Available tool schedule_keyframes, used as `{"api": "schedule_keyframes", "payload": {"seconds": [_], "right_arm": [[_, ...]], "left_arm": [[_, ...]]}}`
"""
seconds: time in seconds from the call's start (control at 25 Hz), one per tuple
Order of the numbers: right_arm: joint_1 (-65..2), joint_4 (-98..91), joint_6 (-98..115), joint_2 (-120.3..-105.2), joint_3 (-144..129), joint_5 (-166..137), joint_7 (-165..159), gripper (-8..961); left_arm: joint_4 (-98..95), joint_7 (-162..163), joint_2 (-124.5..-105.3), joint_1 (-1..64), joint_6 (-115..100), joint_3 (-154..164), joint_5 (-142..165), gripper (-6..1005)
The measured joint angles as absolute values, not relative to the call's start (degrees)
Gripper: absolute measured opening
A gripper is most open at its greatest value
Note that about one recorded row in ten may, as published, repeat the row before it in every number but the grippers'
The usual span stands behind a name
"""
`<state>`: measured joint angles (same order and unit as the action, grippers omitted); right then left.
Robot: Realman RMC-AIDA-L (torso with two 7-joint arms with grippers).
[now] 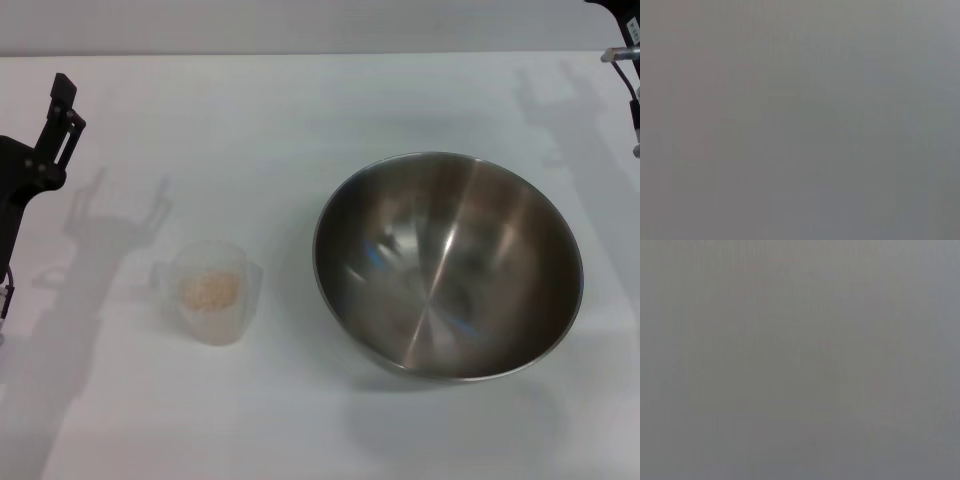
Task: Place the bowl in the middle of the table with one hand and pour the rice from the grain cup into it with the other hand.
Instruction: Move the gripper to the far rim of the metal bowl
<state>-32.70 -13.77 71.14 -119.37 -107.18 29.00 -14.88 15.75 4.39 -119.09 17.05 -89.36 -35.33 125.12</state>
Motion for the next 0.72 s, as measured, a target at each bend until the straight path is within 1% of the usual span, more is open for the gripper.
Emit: {"api": "schedule_keyframes", "payload": {"seconds": [0.4,0.72], "right_arm": [[-32.47,-13.55,71.40,-119.36,-106.95,29.06,-14.68,647],[-32.52,-13.48,71.44,-119.43,-107.86,29.00,-14.54,642]], "left_arm": [[15.67,4.39,-118.93,16.30,-89.58,-35.33,125.16,820],[15.57,4.39,-118.91,17.20,-88.15,-35.33,125.15,818]]}}
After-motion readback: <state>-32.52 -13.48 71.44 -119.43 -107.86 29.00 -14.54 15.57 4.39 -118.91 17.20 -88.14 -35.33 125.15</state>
